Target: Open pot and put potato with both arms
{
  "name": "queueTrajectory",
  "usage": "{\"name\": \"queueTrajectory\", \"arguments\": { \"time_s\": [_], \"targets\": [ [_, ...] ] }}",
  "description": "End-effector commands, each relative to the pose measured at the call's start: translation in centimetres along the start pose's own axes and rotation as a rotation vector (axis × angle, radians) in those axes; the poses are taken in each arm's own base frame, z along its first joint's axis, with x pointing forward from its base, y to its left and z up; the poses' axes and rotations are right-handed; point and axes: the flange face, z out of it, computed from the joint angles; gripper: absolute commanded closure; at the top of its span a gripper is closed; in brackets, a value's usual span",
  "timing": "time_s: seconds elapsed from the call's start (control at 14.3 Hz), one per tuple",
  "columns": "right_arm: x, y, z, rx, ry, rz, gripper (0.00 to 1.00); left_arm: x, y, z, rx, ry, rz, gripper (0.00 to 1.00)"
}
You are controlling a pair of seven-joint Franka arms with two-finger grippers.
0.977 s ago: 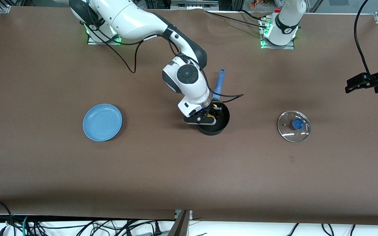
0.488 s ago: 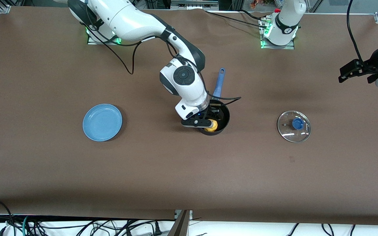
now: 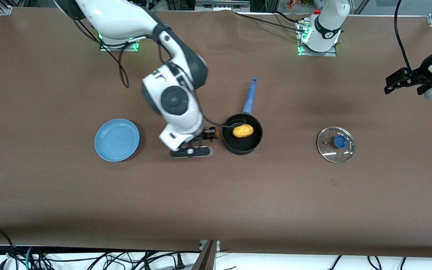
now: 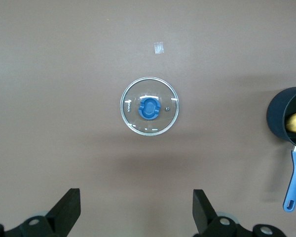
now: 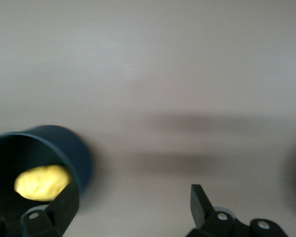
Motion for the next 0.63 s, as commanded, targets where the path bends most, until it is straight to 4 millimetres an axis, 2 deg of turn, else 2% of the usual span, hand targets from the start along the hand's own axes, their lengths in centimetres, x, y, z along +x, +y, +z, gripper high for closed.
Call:
{"name": "queueTrajectory", "arguments": {
  "time_s": [0.0, 0.21, 0.42, 0.56],
  "targets": [
    [0.4, 7.1, -5.0, -0.043, -0.053, -0.032, 0.0, -0.4, 0.6, -0.8, -0.014, 0.008, -0.014, 0.0],
    [0.0, 15.3, -11.3, -0.058, -0.076, -0.026, 0.0, -0.7, 1.0, -0.7, -0.014, -0.015, -0.017, 0.0],
    [-2.2, 23.2, -16.1, -0.063, -0.096, -0.058, 0.0, -0.8, 1.0, -0.7, -0.014, -0.02, -0.017, 0.0],
    [-4.3, 26.7, -19.2, -0.065, -0.108, -0.016, 0.0, -0.8, 1.0, -0.6, -0.014, -0.023, -0.017, 0.0]
  ]
}}
